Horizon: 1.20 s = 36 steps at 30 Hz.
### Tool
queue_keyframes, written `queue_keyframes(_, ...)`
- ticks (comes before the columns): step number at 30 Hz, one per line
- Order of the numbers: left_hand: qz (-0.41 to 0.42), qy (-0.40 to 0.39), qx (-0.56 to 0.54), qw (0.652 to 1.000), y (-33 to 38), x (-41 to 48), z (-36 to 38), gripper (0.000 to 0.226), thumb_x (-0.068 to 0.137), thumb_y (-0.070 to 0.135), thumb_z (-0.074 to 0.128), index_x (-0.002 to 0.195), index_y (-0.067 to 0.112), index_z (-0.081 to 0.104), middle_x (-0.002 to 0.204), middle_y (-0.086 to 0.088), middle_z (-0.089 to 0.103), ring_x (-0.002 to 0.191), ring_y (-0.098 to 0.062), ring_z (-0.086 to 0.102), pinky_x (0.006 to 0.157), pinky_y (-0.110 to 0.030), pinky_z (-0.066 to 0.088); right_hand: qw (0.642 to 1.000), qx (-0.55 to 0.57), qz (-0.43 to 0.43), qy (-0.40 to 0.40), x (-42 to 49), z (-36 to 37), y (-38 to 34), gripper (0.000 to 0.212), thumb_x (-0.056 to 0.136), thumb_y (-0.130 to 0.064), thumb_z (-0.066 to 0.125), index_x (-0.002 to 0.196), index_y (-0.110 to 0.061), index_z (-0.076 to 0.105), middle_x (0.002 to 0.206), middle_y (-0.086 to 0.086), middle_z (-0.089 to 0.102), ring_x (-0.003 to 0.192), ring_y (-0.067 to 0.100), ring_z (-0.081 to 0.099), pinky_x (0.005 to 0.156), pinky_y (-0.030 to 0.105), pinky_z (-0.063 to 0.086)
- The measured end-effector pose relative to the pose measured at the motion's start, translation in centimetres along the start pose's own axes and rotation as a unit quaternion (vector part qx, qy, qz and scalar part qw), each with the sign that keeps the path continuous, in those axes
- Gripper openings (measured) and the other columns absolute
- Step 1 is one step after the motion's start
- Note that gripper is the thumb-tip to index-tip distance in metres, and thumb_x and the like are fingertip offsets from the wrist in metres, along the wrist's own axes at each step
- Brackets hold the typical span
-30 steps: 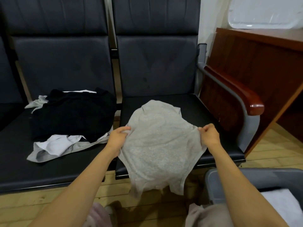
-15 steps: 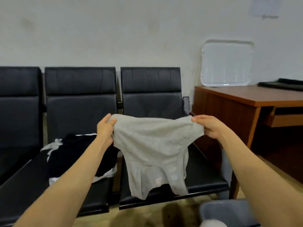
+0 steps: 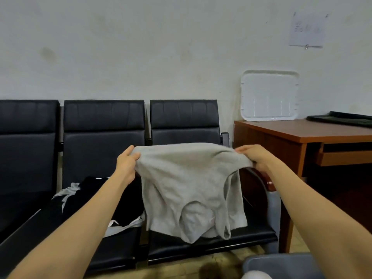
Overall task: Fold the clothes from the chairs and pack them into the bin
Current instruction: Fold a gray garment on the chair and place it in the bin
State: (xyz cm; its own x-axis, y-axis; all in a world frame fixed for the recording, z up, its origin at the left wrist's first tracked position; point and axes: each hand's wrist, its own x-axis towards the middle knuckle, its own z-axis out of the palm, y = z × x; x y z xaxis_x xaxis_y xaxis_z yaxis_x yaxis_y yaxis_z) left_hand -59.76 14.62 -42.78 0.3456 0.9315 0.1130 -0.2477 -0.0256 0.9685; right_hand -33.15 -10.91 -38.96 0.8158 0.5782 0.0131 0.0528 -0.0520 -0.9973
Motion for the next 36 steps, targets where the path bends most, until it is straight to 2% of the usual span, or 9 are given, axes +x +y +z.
queue_keyframes(3,-0.026,-0.011,0.042,0.999,0.4,0.4,-0.4,0.049,0.095,0.005,0.054,0.143,0.012,0.043,0.147,-0.011,0.042,0.127,-0.03,0.047,0.105,-0.046,0.042,0.995,0.094,0.041,0.007,0.0,-0.6,-0.8,0.004,0.086,-0.009,0.067,0.089,-0.007,0.069,0.094,0.014,0.067,0.07,0.021,0.066,0.055,0.03,0.057)
queue_keyframes(6,-0.049,-0.021,0.039,0.998,0.9,0.5,-0.1,0.046,0.093,0.005,0.058,0.138,0.01,0.049,0.138,-0.013,0.051,0.118,-0.03,0.053,0.099,-0.046,0.047,0.976,0.209,0.059,-0.036,0.4,-0.9,-1.6,0.016,0.085,-0.017,0.071,0.1,-0.01,0.069,0.092,0.01,0.069,0.076,0.02,0.068,0.062,0.03,0.059)
queue_keyframes(9,-0.109,-0.046,0.036,0.992,1.6,0.5,0.6,0.042,0.087,0.007,0.067,0.128,0.004,0.056,0.116,-0.016,0.064,0.095,-0.029,0.063,0.076,-0.042,0.054,0.977,0.157,0.098,-0.107,0.6,-0.4,-1.6,0.014,0.087,-0.017,0.069,0.094,-0.004,0.068,0.084,0.012,0.072,0.067,0.02,0.071,0.059,0.032,0.06)
queue_keyframes(12,-0.143,-0.084,0.083,0.983,1.6,1.2,1.7,0.038,0.086,0.007,0.068,0.122,-0.002,0.059,0.101,-0.018,0.066,0.086,-0.03,0.064,0.074,-0.043,0.055,0.981,0.097,0.108,-0.127,2.3,0.2,-1.1,0.017,0.094,-0.007,0.057,0.106,-0.007,0.069,0.103,0.017,0.068,0.078,0.023,0.069,0.068,0.035,0.059)
queue_keyframes(16,-0.126,-0.108,0.055,0.985,0.1,2.8,4.2,0.061,0.089,0.004,0.064,0.144,0.008,0.038,0.119,-0.015,0.059,0.093,-0.026,0.061,0.077,-0.041,0.051,0.985,0.095,0.12,-0.085,5.4,1.9,1.0,0.033,0.095,0.004,0.044,0.119,-0.009,0.063,0.105,0.018,0.061,0.059,0.015,0.058,0.05,0.024,0.055)
queue_keyframes(19,-0.032,-0.086,0.004,0.996,-0.2,3.9,5.7,0.062,0.092,0.005,0.06,0.148,0.017,0.035,0.145,-0.011,0.043,0.11,-0.023,0.054,0.083,-0.036,0.05,0.986,0.159,0.009,-0.045,6.3,3.0,1.1,0.048,0.091,0.008,0.035,0.122,-0.021,0.058,0.109,0.009,0.059,0.053,0.008,0.045,0.042,0.017,0.035)
queue_keyframes(24,0.046,-0.071,-0.062,0.994,0.5,4.6,4.0,0.059,0.093,0.012,0.06,0.147,0.024,0.037,0.145,-0.002,0.042,0.116,-0.019,0.053,0.087,-0.031,0.05,0.964,0.253,-0.075,-0.007,6.2,2.1,2.2,0.056,0.092,0.005,0.04,0.132,-0.031,0.054,0.116,-0.003,0.057,0.088,0.019,0.062,0.074,0.034,0.049)
queue_keyframes(30,-0.024,-0.08,0.034,0.996,-1.1,2.6,1.7,0.057,0.094,0.008,0.058,0.146,0.021,0.039,0.146,-0.007,0.042,0.115,-0.023,0.053,0.091,-0.038,0.05,0.997,-0.011,0.061,-0.04,4.5,1.5,4.0,0.029,0.091,-0.013,0.061,0.12,-0.013,0.066,0.11,0.01,0.066,0.087,0.02,0.063,0.063,0.029,0.05)
queue_keyframes(36,0.032,-0.078,0.029,0.996,0.4,1.1,1.1,0.052,0.095,0.017,0.058,0.143,0.028,0.042,0.145,0.0,0.043,0.12,-0.02,0.051,0.098,-0.039,0.048,0.99,0.136,-0.02,-0.014,3.2,2.2,1.5,0.024,0.09,-0.022,0.065,0.112,-0.016,0.069,0.105,0.008,0.07,0.091,0.019,0.066,0.069,0.031,0.052)
